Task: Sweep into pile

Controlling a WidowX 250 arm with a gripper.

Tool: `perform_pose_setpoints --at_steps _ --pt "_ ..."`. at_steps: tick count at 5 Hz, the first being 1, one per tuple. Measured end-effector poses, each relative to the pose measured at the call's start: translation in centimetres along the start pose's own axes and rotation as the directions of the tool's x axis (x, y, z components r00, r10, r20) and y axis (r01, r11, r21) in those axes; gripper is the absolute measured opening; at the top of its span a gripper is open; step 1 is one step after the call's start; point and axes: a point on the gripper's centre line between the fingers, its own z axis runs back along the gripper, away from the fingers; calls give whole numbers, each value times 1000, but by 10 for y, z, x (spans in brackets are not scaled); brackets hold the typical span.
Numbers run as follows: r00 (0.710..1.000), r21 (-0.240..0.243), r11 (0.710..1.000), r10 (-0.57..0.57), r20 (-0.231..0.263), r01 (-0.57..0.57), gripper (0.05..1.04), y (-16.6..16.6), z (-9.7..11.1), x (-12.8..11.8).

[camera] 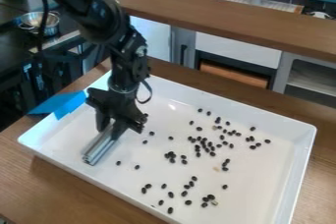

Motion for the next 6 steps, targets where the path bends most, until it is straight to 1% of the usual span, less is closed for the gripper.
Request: perform_pose_setpoints --at_steps 1,3,4,5,6 --pt "1000 5 1000 -8 9 8 345 -17 2 -2" --pt "998 -22 998 -57 13 57 344 -55 14 -19" --pt "999 -23 999 -49 12 49 344 -68 16 -22" --pt "999 -36 998 -43 19 43 344 -92 23 -23" --pt "1000 -57 998 -28 8 29 344 -111 29 -24"
